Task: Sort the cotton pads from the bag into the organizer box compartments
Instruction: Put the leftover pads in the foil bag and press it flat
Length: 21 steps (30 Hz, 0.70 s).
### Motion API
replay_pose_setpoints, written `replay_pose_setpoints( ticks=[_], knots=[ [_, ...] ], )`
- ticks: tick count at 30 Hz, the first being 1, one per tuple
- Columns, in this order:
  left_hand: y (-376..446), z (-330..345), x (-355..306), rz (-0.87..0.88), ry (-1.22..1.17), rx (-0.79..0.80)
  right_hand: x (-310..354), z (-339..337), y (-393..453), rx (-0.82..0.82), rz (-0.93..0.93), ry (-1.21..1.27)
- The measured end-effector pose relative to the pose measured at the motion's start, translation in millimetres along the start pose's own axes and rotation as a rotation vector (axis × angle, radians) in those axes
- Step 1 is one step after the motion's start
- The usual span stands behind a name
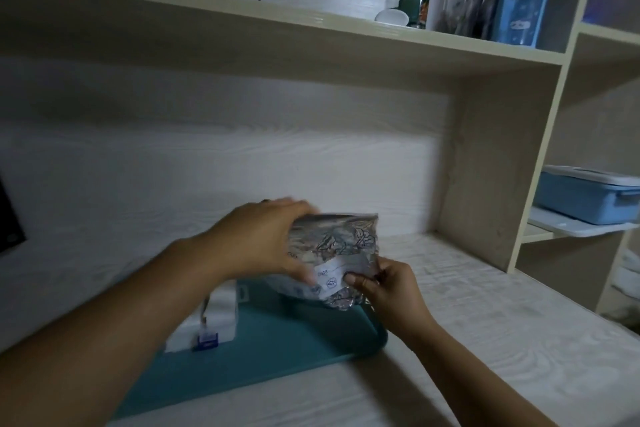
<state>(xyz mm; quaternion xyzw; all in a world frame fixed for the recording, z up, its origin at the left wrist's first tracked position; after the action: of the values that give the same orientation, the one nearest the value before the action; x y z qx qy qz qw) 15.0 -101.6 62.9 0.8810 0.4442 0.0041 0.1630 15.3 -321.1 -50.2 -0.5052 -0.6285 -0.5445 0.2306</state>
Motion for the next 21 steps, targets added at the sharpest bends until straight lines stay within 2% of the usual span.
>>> replay_pose_setpoints(
  ticks=[2,6,9,15,18,21],
  knots=[
    [-5,2,27,-0.098,0.061,0.048,-3,-5,1,-0.01,0.013,0.024],
    [-10,5,53,-0.173,-0.25,-0.231,-8,-5,-1,0.108,0.063,0.092],
    [-7,3,53,-0.149,-0.388,-0.335,-13,0,0,0.156,0.094,0.03],
    [-1,0,54,-0.154,-0.506,-0.54,-14,-13,7,-0.089,0.038,-0.049],
    [-1,6,53,-0.205,-0.667,-0.607,-9,-13,3,0.043,0.053,-0.002],
    [-2,5,55,-0.21,-0.656,-0.611,-17,-14,1,0.164,0.097,-0.191]
  ],
)
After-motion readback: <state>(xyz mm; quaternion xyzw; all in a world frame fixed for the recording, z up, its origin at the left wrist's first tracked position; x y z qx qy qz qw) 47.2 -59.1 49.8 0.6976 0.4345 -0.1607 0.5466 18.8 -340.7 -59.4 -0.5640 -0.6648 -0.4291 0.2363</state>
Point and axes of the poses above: each hand's wrist, its own y-axis towards the middle knuckle, its own z-axis out of the palm, x = y × z, the point moved 2 cm from there along y, towards the middle knuckle, and after that the axes turned 2 degrees about -y, right-handed, at the moved point
